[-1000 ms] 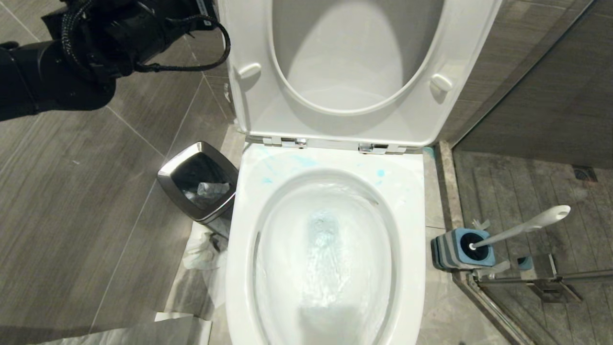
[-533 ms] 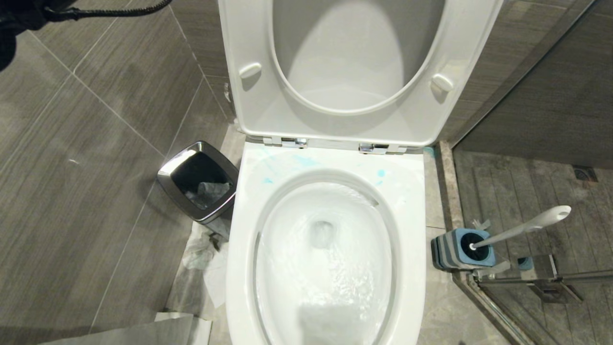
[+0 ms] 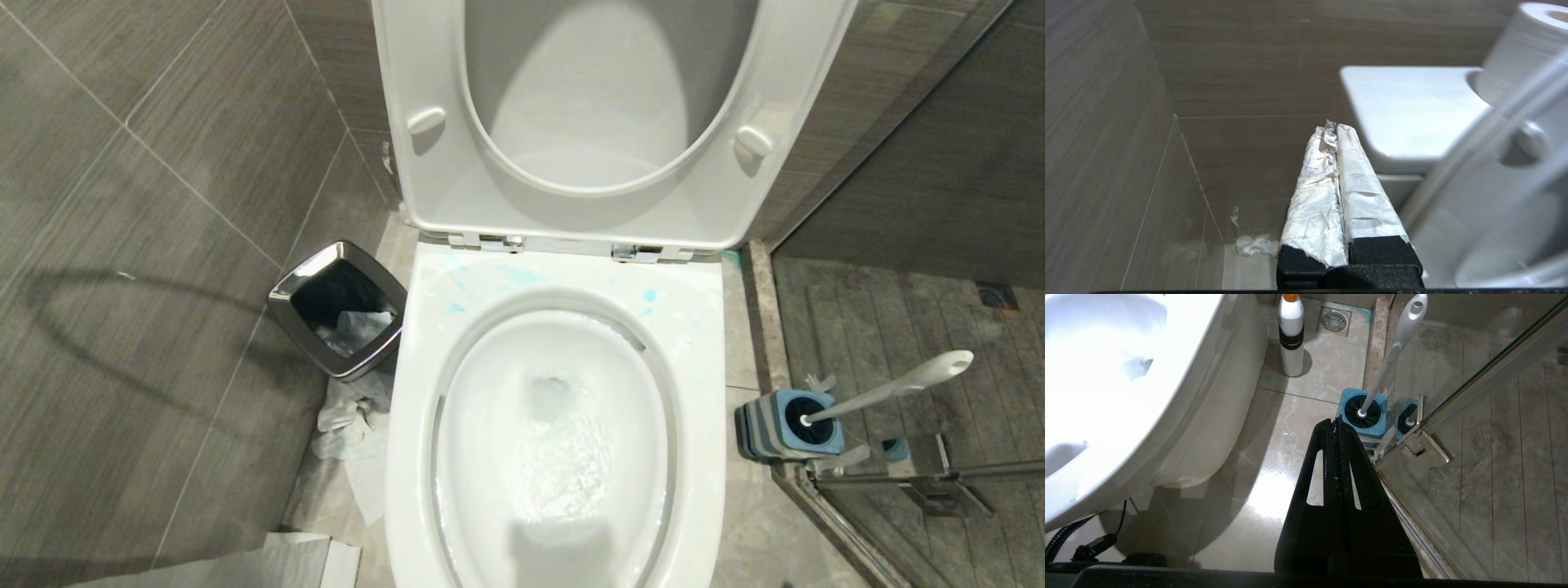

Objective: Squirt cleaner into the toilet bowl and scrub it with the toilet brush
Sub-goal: Flush the toilet, then close the toilet lid

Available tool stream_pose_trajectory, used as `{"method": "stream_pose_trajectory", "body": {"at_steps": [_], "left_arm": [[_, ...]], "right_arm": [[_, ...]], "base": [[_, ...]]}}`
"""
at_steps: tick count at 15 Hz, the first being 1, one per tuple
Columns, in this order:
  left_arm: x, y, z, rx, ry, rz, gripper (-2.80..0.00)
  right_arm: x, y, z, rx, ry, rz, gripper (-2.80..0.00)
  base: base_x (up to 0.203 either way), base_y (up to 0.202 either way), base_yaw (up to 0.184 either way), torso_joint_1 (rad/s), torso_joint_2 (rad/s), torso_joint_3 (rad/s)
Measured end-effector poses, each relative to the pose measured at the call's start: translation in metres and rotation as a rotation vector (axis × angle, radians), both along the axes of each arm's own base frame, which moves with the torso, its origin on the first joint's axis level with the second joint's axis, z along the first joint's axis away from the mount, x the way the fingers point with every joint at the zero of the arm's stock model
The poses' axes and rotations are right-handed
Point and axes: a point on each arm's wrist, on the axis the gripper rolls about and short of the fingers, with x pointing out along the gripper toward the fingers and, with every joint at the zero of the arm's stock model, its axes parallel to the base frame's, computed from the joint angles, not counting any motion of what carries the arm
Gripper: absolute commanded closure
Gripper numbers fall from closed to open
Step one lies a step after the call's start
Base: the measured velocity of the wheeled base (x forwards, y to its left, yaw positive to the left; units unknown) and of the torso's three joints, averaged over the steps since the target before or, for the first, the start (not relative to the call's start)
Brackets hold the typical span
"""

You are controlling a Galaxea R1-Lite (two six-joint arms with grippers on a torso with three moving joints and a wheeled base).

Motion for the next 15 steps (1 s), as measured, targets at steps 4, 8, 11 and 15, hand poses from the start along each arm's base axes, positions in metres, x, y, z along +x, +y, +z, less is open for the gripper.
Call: {"method": "stream_pose_trajectory", "body": {"at_steps": [4,8,11,15], "left_arm": [[-0.046,0.014,-0.012,0.102,0.113,-0.186,0.00],[-0.072,0.017,-0.013,0.076,0.136,-0.368,0.00],[-0.066,0.013,-0.023,0.062,0.188,-0.466,0.00],[-0.028,0.004,-0.020,0.045,0.107,-0.530,0.00]], "right_arm": [[0.000,0.000,0.000,0.000,0.000,0.000,0.00],[0.000,0.000,0.000,0.000,0.000,-0.001,0.00],[0.000,0.000,0.000,0.000,0.000,-0.001,0.00],[0.000,0.000,0.000,0.000,0.000,0.000,0.00]], "base": [[0.000,0.000,0.000,0.000,0.00,0.000],[0.000,0.000,0.000,0.000,0.00,0.000],[0.000,0.000,0.000,0.000,0.00,0.000],[0.000,0.000,0.000,0.000,0.00,0.000]]}}
